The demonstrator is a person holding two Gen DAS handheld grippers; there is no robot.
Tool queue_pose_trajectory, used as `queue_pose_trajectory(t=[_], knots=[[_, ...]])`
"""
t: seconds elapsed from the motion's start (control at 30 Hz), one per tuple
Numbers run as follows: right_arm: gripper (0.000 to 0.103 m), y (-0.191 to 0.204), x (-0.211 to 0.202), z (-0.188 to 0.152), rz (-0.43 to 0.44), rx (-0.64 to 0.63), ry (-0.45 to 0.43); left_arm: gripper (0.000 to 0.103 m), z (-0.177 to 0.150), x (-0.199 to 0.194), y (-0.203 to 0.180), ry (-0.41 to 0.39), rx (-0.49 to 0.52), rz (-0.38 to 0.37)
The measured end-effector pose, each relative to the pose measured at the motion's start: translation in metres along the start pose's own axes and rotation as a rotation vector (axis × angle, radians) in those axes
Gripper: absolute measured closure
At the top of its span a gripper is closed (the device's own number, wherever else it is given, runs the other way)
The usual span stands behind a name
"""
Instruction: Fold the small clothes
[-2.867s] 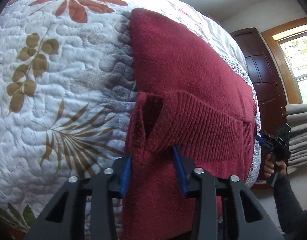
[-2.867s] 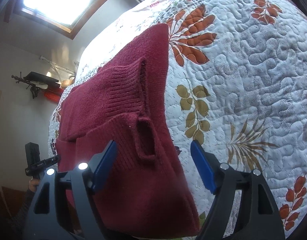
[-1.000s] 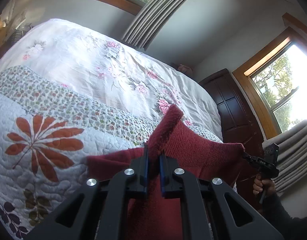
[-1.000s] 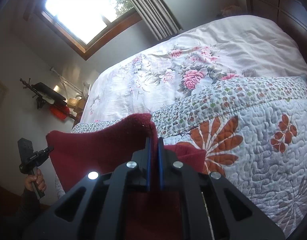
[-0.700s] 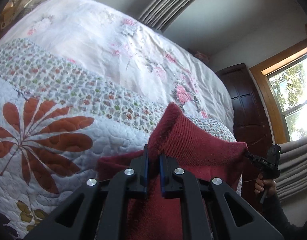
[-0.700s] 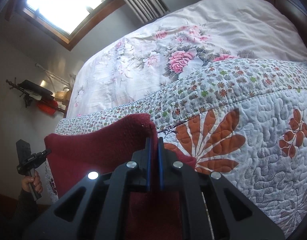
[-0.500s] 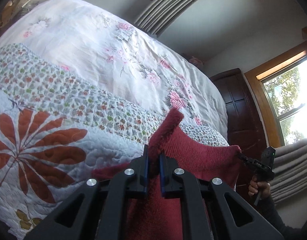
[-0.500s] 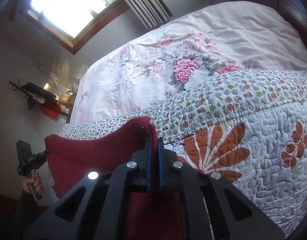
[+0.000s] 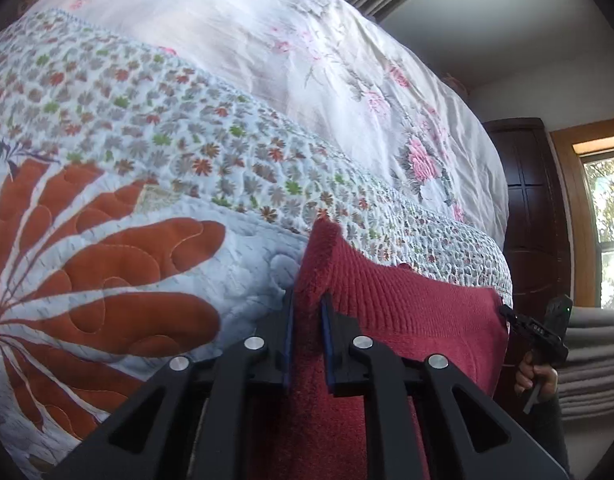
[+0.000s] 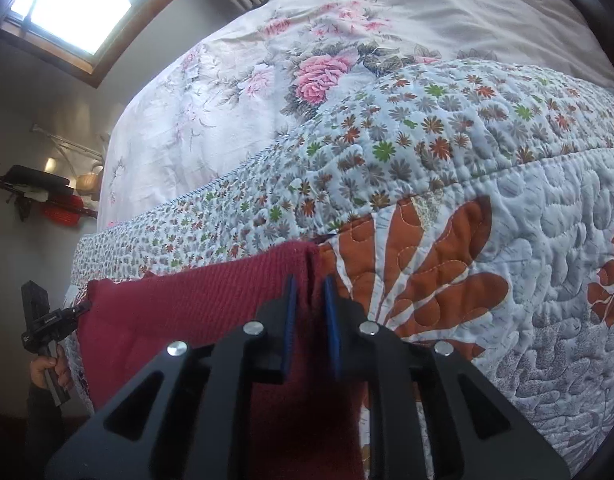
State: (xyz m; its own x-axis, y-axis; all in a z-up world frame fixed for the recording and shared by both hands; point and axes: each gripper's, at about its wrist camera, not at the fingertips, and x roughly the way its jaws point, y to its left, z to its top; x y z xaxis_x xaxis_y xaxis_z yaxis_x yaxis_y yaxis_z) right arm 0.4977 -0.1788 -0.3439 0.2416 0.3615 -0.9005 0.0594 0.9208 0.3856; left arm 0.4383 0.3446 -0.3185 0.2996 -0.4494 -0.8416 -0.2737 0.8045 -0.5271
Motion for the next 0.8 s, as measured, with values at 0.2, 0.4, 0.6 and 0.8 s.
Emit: queue_pose_trajectory(t=[0.2, 0.4, 0.6, 0.8], knots=[[0.068, 0.026, -0.057, -0.026, 0.034, -0.094, -0.172, 0.057, -0.024, -0.075, -0.039, -0.203, 0.135, 0.004], [0.046, 0.035, -0.025, -0.068, 0.225, -0.047, -0.123, 0.036, -0.083, -0.040, -0.081, -0.167, 0.293, -0.169], [0.085, 0.003, -0.007, -0.079, 0.245, -0.021, -0.141, 0.082, -0.083, 0.002, -0.017, -0.093, 0.130, -0.126], [0.064, -0.011, -0.061, -0.101, 0.342, 0.055, -0.227, 0.055, -0.111, -0.061, -0.046, -0.198, 0.191, -0.230]])
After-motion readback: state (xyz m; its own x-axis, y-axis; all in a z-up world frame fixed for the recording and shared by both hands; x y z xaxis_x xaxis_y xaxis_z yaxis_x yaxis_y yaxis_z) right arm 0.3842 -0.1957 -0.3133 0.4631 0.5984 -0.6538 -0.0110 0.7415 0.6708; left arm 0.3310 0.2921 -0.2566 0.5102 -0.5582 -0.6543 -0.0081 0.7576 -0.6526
